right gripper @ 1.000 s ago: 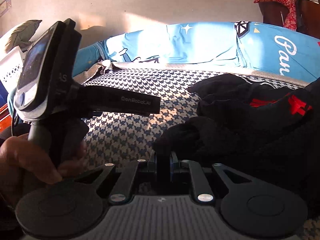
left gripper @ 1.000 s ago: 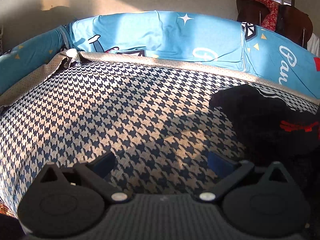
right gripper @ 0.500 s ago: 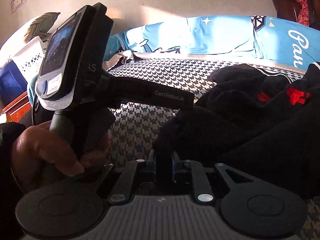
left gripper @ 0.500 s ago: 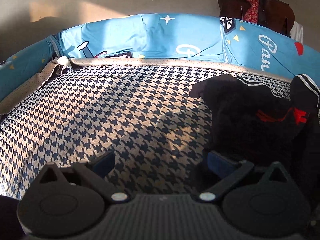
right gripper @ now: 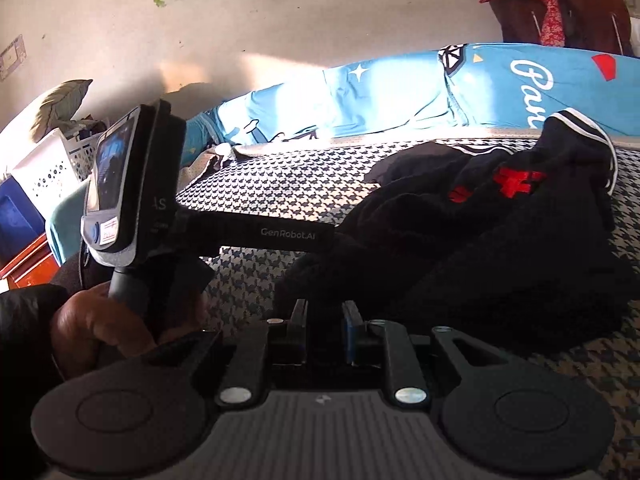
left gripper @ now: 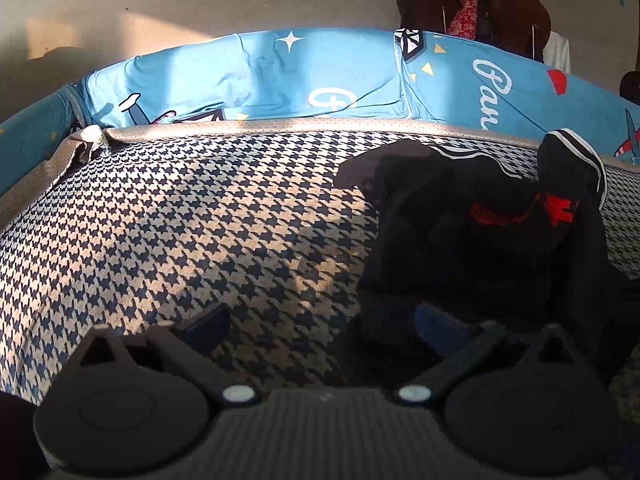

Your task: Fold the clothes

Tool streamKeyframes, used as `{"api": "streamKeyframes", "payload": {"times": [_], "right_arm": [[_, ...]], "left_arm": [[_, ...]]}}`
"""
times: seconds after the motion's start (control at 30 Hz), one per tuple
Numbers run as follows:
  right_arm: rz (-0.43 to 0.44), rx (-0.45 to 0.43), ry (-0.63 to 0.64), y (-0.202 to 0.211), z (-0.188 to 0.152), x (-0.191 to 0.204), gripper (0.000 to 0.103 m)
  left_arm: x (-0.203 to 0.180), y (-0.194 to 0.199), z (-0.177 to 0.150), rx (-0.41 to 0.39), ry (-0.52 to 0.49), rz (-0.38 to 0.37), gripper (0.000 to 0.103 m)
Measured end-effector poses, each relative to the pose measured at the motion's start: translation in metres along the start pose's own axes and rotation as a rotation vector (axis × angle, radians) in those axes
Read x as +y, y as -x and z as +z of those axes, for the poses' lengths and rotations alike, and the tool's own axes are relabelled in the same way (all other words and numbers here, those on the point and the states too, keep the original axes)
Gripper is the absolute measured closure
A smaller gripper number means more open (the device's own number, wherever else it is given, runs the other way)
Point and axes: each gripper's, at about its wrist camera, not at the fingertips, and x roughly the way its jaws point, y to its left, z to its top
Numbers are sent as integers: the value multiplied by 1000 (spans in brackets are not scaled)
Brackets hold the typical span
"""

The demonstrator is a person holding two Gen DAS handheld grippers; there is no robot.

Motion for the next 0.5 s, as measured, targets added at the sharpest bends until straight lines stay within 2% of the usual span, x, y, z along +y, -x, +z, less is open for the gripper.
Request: {"api": "streamKeyframes", "payload": {"times": [0.13,0.37,0.5], "right_arm": [[-70,-34,-65,11,1,-14,83],[-387,-67,-222,19,-2,-58,76],[-491,-85,-315,25,-4,-84,75]], "left_arm": [[-6,-2,-3,8,-23,-18,0],[-11,-9,-9,32,-34,-17,0],[-13,-11,-10,40,-30,-26,0]]}}
